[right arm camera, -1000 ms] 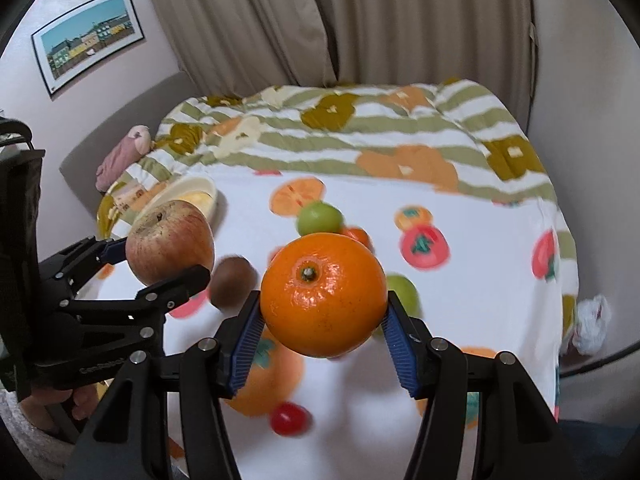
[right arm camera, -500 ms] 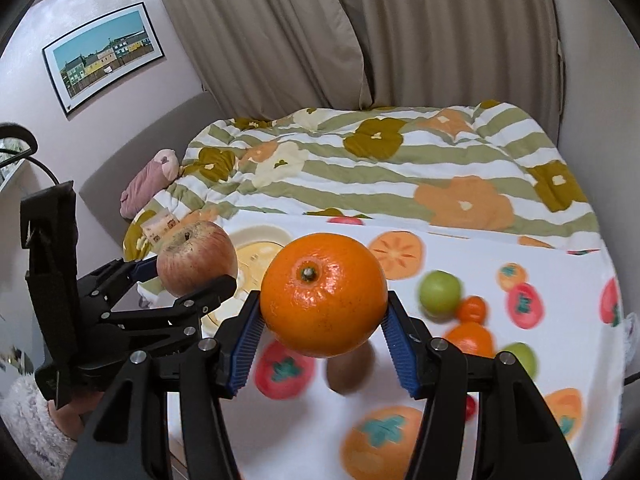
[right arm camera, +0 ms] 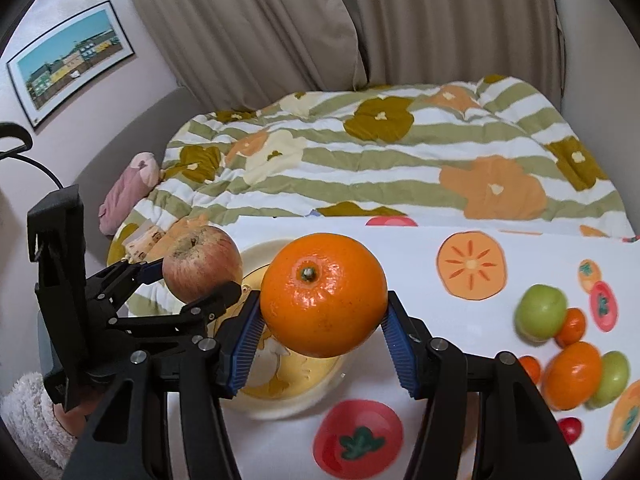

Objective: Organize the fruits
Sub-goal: 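Carry the apple with the left tool while the right tool carries the orange to the bowl, then lower the apple into the bowl and open the left tool while the right tool releases the orange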

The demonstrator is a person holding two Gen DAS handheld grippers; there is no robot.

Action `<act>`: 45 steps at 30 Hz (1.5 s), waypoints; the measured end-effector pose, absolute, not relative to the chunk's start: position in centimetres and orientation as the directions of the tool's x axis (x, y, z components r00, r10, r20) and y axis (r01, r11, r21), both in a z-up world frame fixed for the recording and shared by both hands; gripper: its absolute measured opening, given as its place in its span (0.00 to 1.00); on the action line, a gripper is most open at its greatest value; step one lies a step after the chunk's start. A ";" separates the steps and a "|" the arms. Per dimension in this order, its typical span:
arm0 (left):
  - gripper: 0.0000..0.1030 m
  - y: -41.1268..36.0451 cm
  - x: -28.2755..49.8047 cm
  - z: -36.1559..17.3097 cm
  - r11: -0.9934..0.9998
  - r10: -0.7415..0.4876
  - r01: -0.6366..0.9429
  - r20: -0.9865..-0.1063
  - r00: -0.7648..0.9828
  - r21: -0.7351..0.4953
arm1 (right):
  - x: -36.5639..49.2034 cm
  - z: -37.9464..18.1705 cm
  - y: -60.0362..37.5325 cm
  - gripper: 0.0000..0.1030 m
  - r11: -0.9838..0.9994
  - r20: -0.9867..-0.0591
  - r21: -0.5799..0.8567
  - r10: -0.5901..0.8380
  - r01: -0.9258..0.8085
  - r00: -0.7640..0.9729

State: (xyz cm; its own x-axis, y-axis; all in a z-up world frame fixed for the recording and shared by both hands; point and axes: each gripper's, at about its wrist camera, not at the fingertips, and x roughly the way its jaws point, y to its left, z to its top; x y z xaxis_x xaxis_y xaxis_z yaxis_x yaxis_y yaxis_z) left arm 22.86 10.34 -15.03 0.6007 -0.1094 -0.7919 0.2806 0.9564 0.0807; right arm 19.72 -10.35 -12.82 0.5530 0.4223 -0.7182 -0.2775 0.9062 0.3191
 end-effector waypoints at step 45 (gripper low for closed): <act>1.00 15.2 22.5 -17.6 0.951 -0.078 0.295 -0.855 0.514 0.091 | 23.4 -17.5 -5.7 0.53 0.914 -0.801 0.226 0.371 -0.336 0.470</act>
